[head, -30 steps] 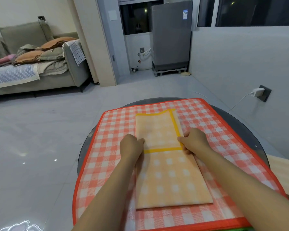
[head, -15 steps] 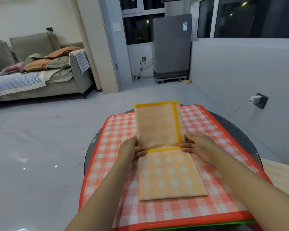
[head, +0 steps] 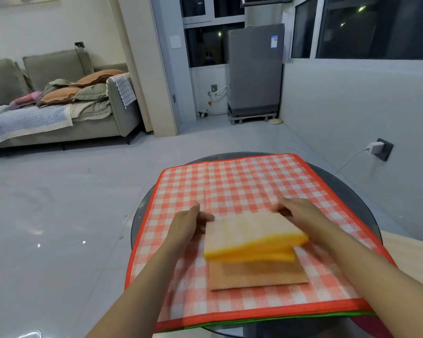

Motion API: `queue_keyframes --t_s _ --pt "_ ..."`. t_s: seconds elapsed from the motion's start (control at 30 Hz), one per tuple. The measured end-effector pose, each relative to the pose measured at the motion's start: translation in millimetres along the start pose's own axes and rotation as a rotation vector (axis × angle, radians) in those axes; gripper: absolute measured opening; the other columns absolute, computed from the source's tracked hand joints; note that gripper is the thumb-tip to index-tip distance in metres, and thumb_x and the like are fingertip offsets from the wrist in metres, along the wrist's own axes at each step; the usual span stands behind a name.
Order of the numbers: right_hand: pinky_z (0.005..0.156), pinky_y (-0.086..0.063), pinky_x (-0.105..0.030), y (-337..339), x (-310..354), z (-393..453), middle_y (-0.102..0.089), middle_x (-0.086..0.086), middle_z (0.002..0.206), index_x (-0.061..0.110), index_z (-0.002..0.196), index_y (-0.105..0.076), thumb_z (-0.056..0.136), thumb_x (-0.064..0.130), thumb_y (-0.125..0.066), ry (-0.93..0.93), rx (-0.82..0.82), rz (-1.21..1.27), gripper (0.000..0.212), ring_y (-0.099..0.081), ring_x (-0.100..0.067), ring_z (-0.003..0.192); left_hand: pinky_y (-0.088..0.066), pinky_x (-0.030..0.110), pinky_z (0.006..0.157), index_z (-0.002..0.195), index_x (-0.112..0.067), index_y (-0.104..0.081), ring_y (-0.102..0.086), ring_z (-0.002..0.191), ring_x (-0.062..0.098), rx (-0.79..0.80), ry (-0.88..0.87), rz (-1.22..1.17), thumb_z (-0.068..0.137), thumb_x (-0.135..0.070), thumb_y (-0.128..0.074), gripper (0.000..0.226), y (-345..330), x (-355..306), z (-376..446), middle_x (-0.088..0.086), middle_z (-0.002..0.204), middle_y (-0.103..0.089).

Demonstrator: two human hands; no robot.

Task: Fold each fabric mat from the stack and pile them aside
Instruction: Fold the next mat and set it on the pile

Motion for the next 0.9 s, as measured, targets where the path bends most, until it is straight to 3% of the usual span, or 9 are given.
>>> queue_keyframes --t_s 0.07,0.17,0.33,0.43,0.5,0.57,0.67,0.77,0.9 --pt "0.074 -0.052 -0.026 -0.6 0.3 2.0 -0.071 -0.008 0.094 0.007 0.094 -0.069 0.092 0.026 -0.057 0.031 0.010 -0.094 0.023 -0.067 -0.017 0.083 -0.040 0.023 0.052 0.080 -0.014 -0.075 -0.061 0.067 0.015 -0.002 -0.035 0.034 0.101 -0.034 -0.034 0.051 0.7 -2.5 -2.3 0.002 0.084 -0.073" --pt "0.069 -0.046 -0.019 -3.7 3.6 2.5 -0.067 0.003 0.099 0.016 0.098 -0.066 0.088 0.020 -0.063 0.111 0.020 -0.289 0.011 -0.062 -0.009 0.089 -0.045 0.020 0.070 0.085 -0.013 -0.075 -0.065 0.088 0.016 0.007 -0.113 0.075 0.101 -0.032 -0.037 0.045 -1.6 -5.8 -0.9 -0.001 0.092 -0.073" --pt "0.071 -0.044 -0.018 -10.8 7.5 2.1 -0.061 0.005 0.109 0.023 0.102 -0.063 0.086 0.015 -0.063 0.223 -0.028 -0.476 0.018 -0.055 -0.003 0.092 -0.049 0.030 0.088 0.089 -0.016 -0.074 -0.062 0.089 0.012 -0.006 -0.202 0.169 0.097 -0.029 -0.045 0.032 -8.2 -10.8 -5.0 -0.003 0.098 -0.071" --pt "0.089 -0.044 -0.026 -15.3 21.5 -7.3 -0.056 0.008 0.124 0.028 0.120 -0.057 0.092 0.025 -0.055 0.358 -0.187 -0.838 0.028 -0.051 -0.009 0.108 -0.040 0.032 0.097 0.106 -0.020 -0.071 -0.053 0.113 0.015 -0.145 -0.426 0.508 0.094 -0.028 -0.049 0.026 -16.2 -27.3 -10.6 -0.005 0.122 -0.064" --pt "0.105 -0.034 -0.031 -30.5 30.2 -16.4 -0.049 0.012 0.137 0.030 0.132 -0.049 0.096 0.030 -0.044 0.486 -0.202 -1.032 0.035 -0.043 -0.011 0.126 -0.027 0.035 0.110 0.129 -0.026 -0.057 -0.036 0.133 0.016 -0.123 -0.543 0.806 0.097 -0.033 -0.041 0.037 -34.7 -33.1 -15.5 -0.009 0.144 -0.045" --pt "0.114 -0.020 -0.031 -49.9 24.0 -18.9 -0.036 0.012 0.148 0.030 0.142 -0.034 0.100 0.032 -0.032 0.513 -0.078 -1.083 0.042 -0.028 -0.011 0.138 -0.010 0.036 0.118 0.146 -0.024 -0.033 -0.018 0.144 0.015 0.032 -0.548 0.940 0.100 -0.032 -0.028 0.047 -58.5 -25.7 -17.9 -0.006 0.156 -0.024" --pt "0.117 -0.002 -0.030 -69.5 -0.9 -15.9 -0.015 0.010 0.156 0.029 0.149 -0.013 0.102 0.037 -0.017 0.440 0.088 -1.165 0.048 -0.007 -0.009 0.144 0.004 0.038 0.120 0.152 -0.023 -0.009 0.001 0.147 0.014 0.195 -0.507 1.051 0.101 -0.032 -0.016 0.052 -81.1 -8.4 -23.5 -0.003 0.160 -0.005" --pt "0.117 0.008 -0.032 -73.4 -14.9 -13.7 -0.003 0.011 0.158 0.031 0.150 -0.003 0.101 0.041 -0.011 0.430 0.109 -1.253 0.051 0.005 -0.009 0.145 0.010 0.039 0.119 0.152 -0.024 -0.002 0.007 0.146 0.012 0.217 -0.484 1.097 0.101 -0.036 -0.013 0.053 -84.8 2.1 -22.4 -0.005 0.160 0.000" --pt "0.118 0.010 -0.038 -68.1 -19.1 -12.5 0.002 0.009 0.158 0.030 0.150 0.000 0.099 0.044 -0.010 0.375 0.082 -1.286 0.053 0.011 -0.011 0.144 0.012 0.039 0.118 0.151 -0.026 0.000 0.010 0.146 0.011 0.175 -0.460 1.142 0.100 -0.042 -0.010 0.055 -83.0 8.3 -21.8 -0.008 0.159 0.002"
Point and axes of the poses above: each hand's wrist, its own z-axis towards the middle knuckle, its own y-axis out of the back of the hand, x = y × z, the point moved 7 cm from there along z, towards the middle knuckle
